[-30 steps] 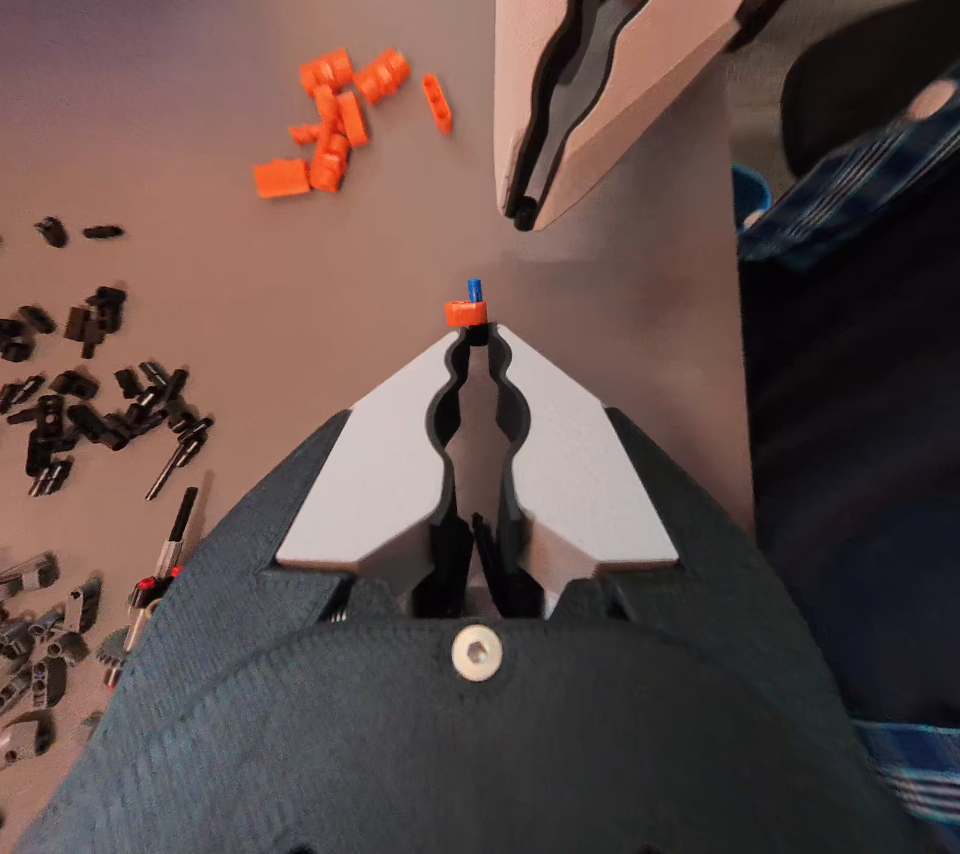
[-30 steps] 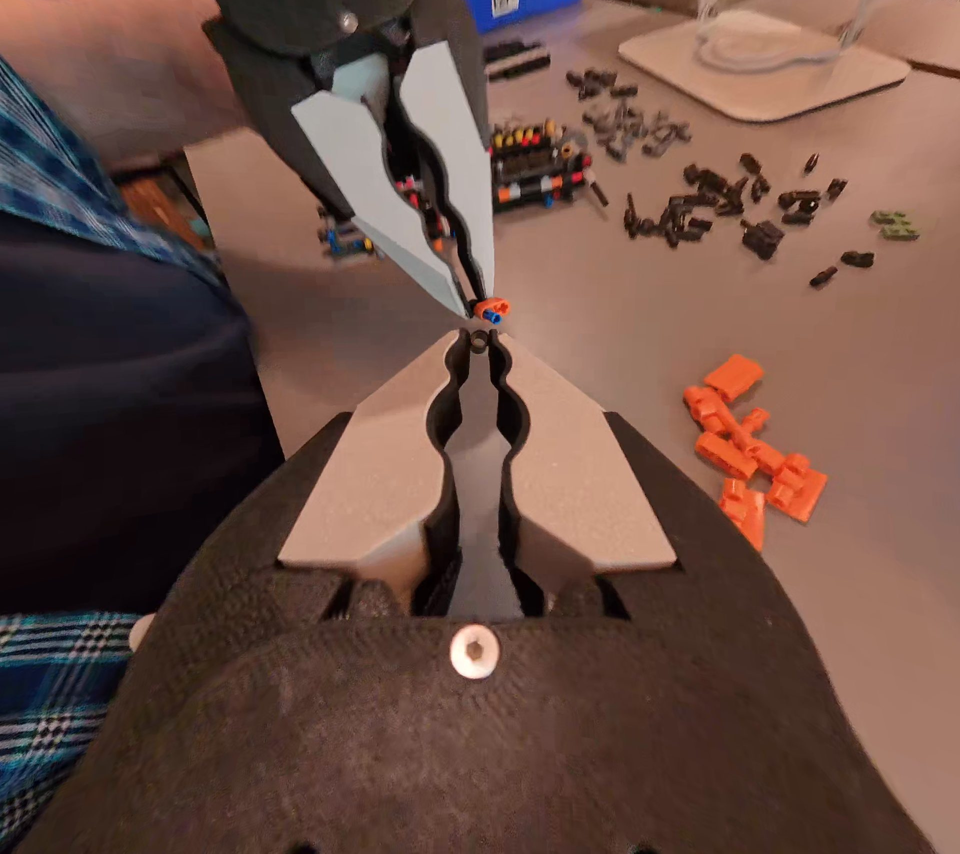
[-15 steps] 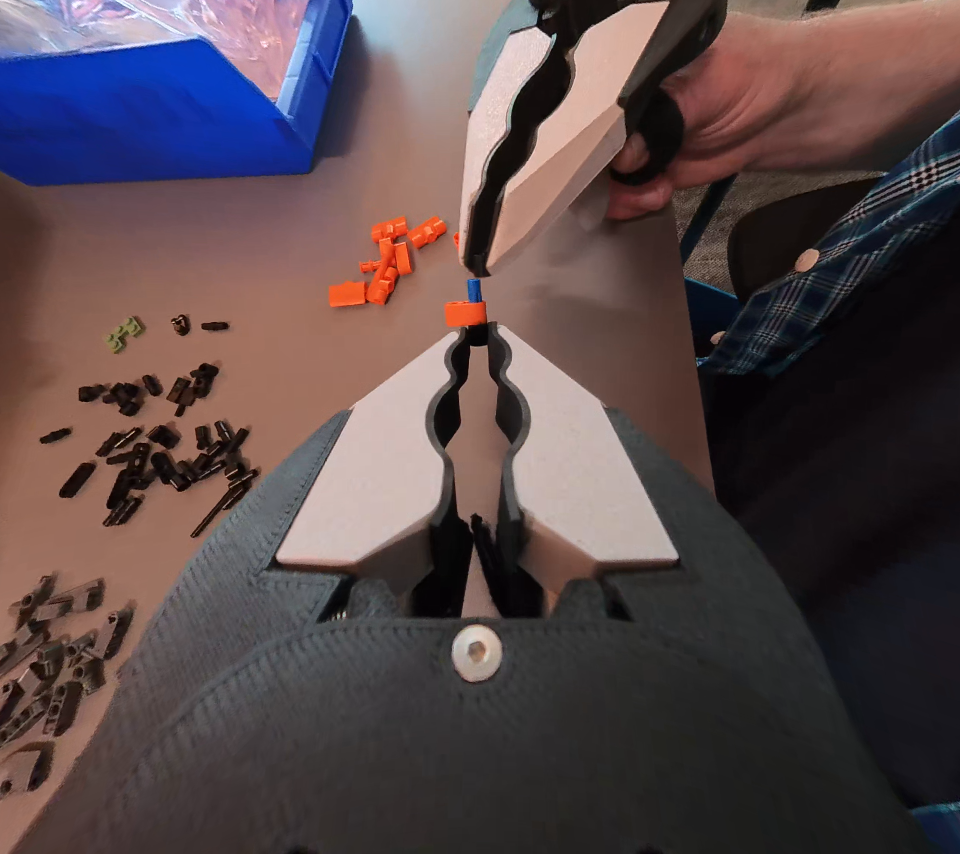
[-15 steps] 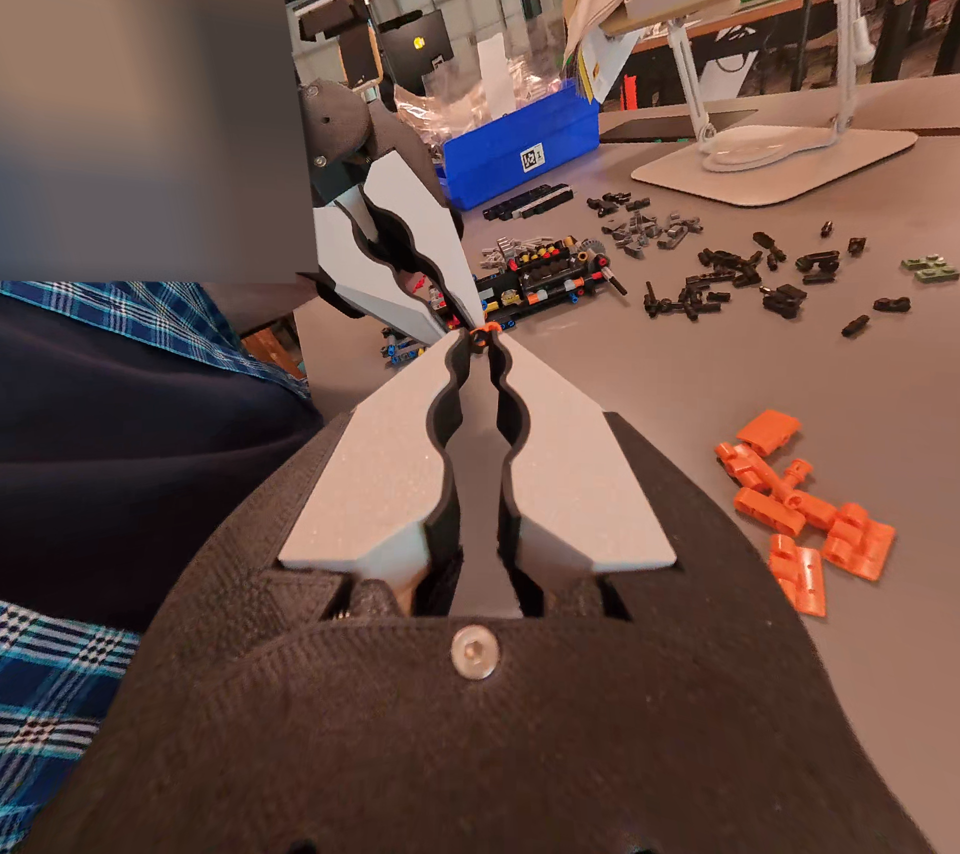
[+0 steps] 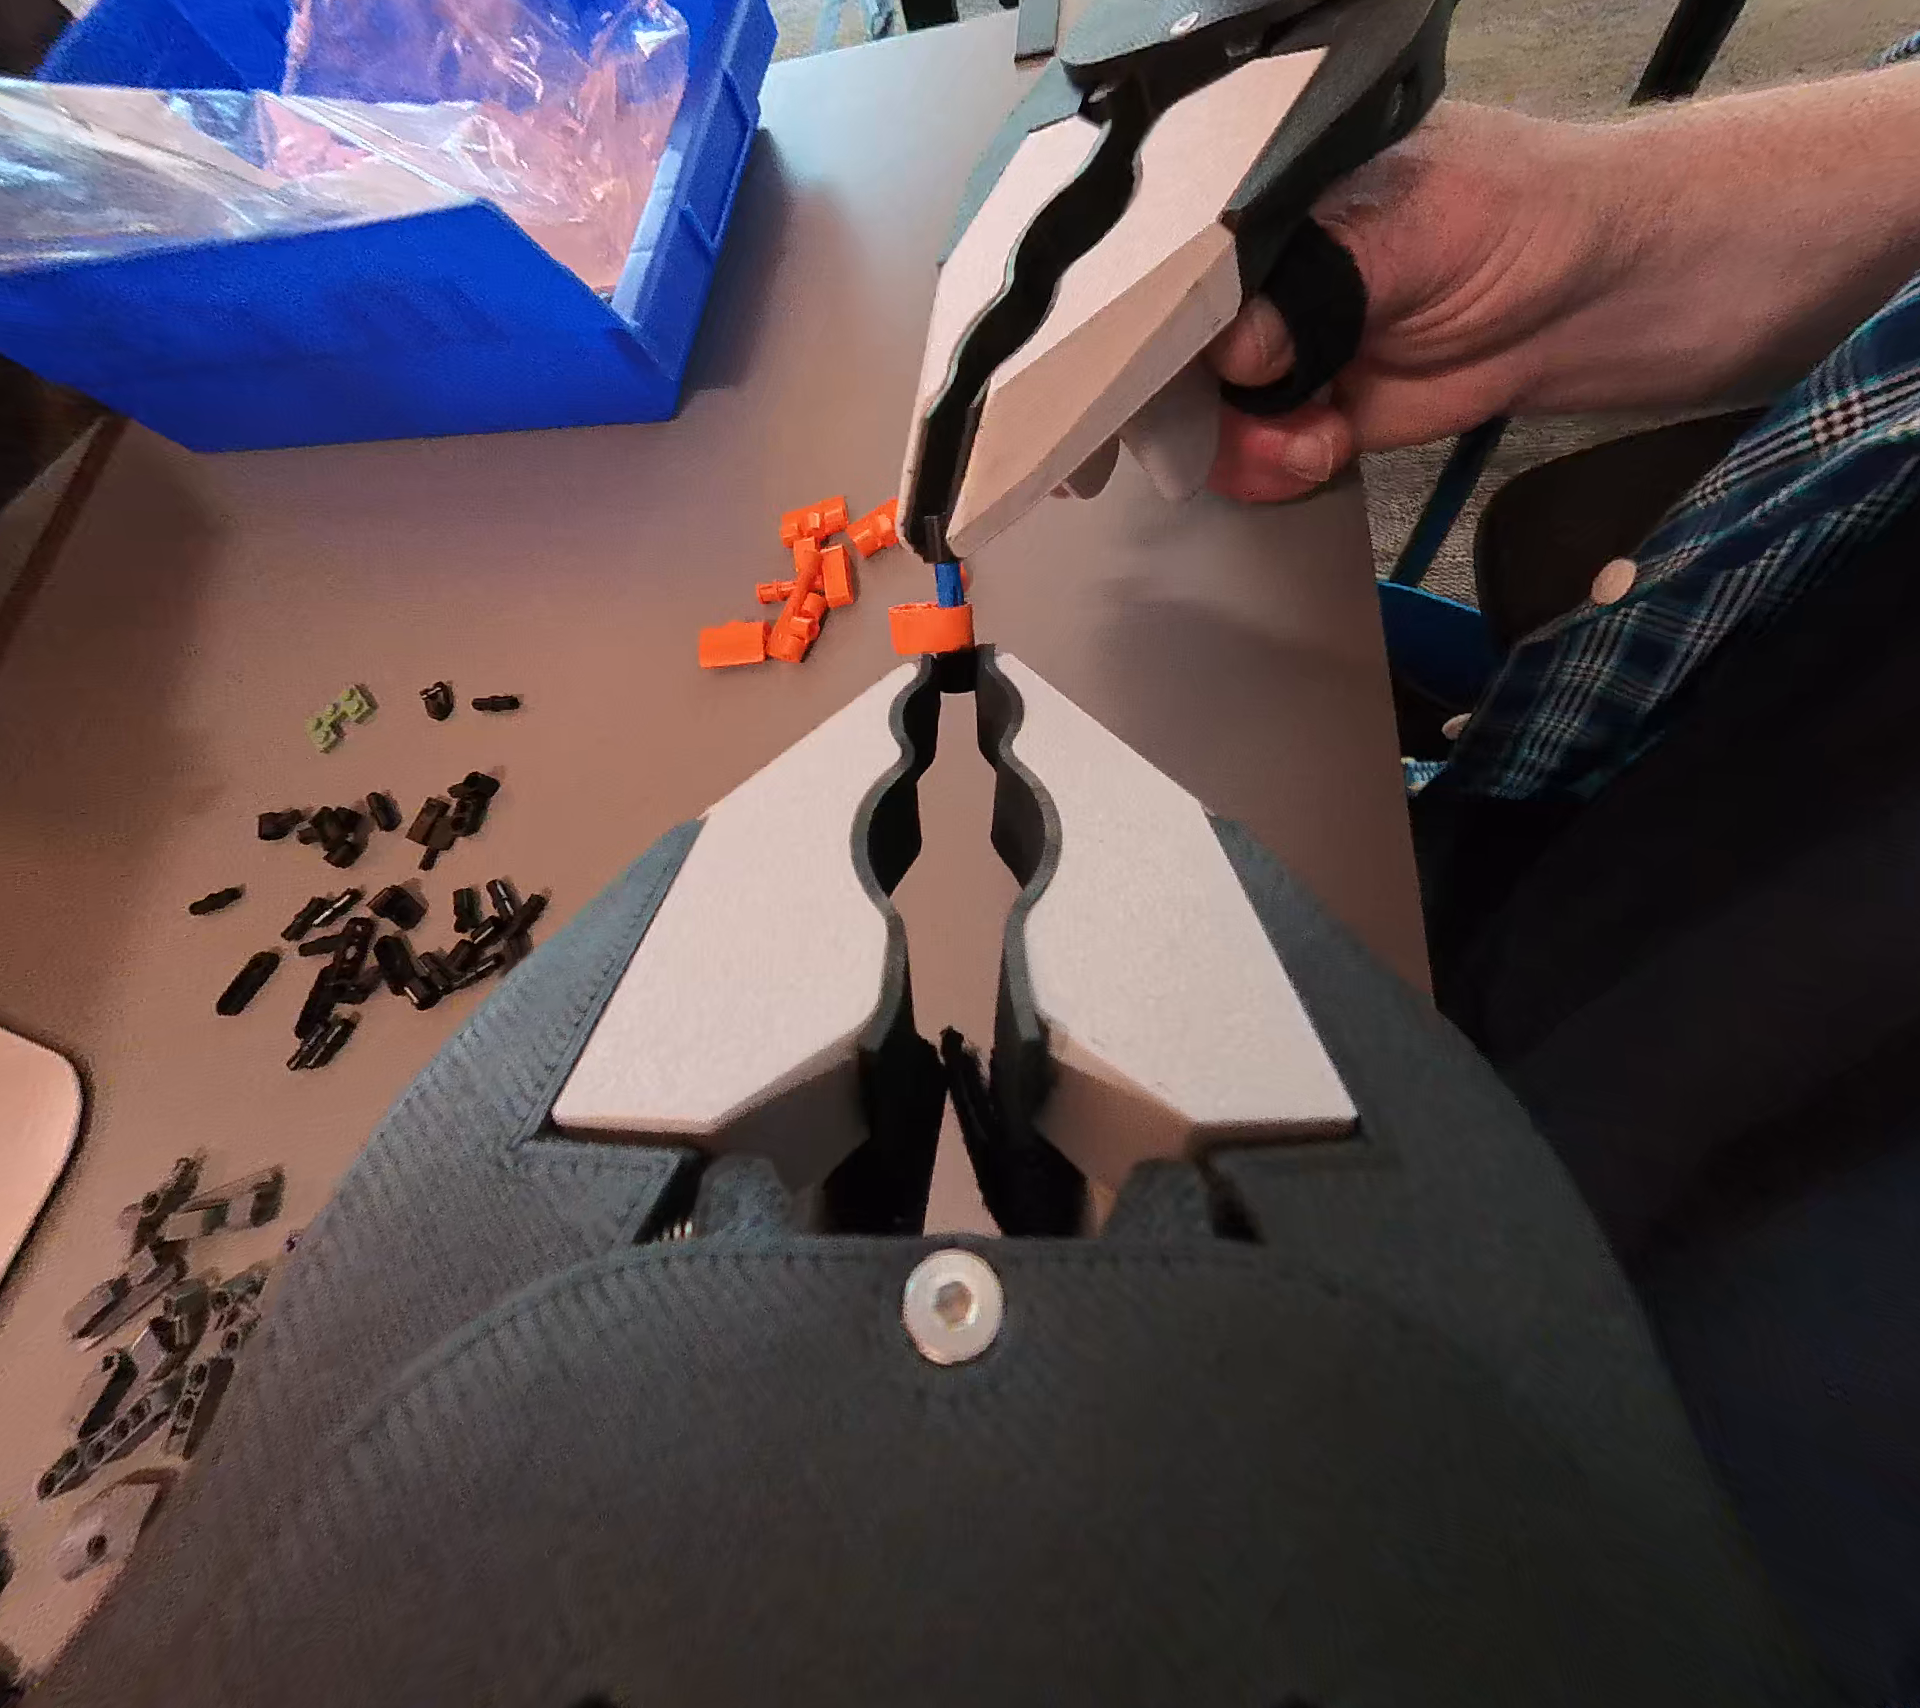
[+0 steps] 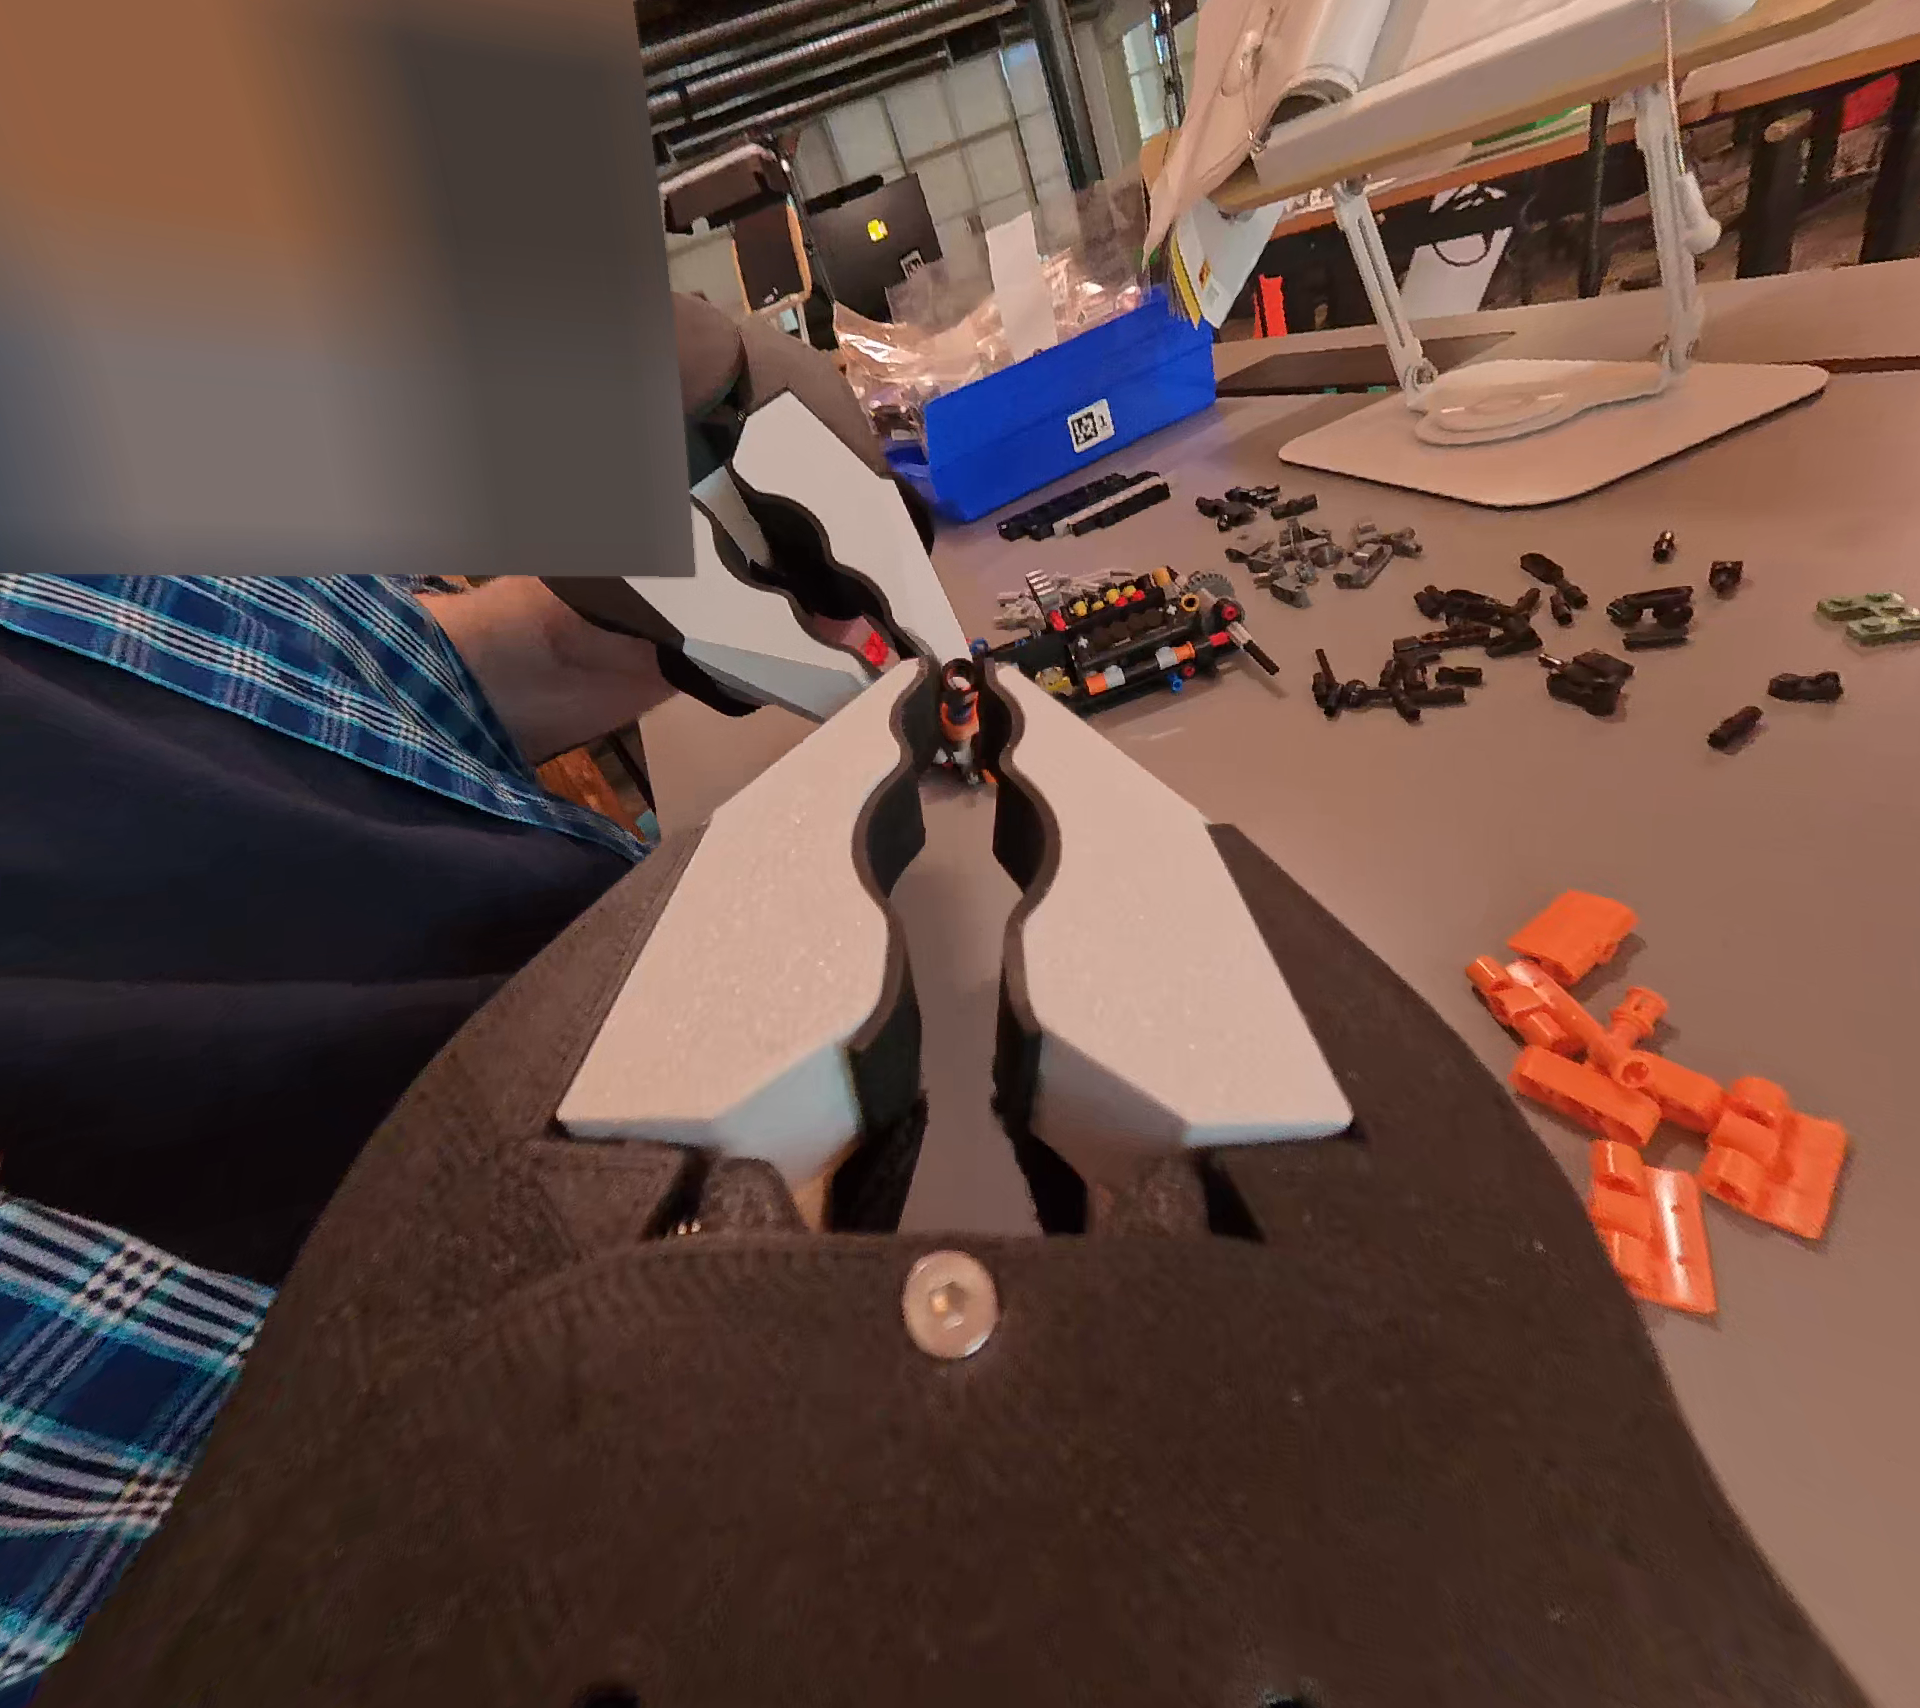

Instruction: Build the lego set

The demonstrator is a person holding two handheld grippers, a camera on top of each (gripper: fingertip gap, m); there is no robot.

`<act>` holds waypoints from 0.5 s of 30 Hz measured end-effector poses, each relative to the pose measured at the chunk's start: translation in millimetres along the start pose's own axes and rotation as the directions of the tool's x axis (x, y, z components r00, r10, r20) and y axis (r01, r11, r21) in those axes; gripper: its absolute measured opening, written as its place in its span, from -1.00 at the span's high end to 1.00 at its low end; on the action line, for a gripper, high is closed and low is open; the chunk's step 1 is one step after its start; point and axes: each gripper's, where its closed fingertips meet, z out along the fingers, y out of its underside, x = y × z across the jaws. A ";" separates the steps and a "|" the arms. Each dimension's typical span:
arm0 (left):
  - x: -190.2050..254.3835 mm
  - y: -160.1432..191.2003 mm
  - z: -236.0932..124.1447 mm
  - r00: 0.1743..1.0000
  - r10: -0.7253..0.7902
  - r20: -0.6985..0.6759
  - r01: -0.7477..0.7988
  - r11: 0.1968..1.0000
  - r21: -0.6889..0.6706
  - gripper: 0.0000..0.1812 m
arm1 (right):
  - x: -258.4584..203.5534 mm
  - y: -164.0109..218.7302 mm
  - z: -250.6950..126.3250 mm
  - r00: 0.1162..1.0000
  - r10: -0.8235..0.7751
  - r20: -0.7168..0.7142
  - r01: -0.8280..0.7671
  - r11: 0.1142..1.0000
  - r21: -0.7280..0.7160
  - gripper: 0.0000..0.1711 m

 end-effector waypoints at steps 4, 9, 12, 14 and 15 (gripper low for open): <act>0.0 -5.3 -2.6 1.000 0.000 0.014 0.000 1.000 0.031 0.94 | -1.5 -3.2 -2.0 1.000 -0.013 0.004 0.013 1.000 0.009 0.96; 0.7 -10.1 -5.1 1.000 0.006 0.021 -0.007 0.999 0.050 0.94 | -2.6 -6.1 -3.7 1.000 0.013 0.026 -0.013 1.000 0.028 0.96; 1.7 -10.7 -4.7 1.000 0.000 0.018 -0.001 0.998 0.055 0.94 | -5.4 -7.1 -3.5 0.999 0.016 0.044 -0.018 0.999 0.033 0.96; 2.6 -12.4 -4.9 1.000 -0.003 0.018 0.001 0.998 0.063 0.94 | -6.8 -8.7 -4.6 0.998 0.027 0.060 -0.030 0.998 0.048 0.96; 2.9 -13.6 -5.2 1.000 -0.001 0.020 0.000 0.998 0.068 0.94 | -8.0 -9.6 -5.1 0.998 0.022 0.064 -0.026 0.998 0.059 0.96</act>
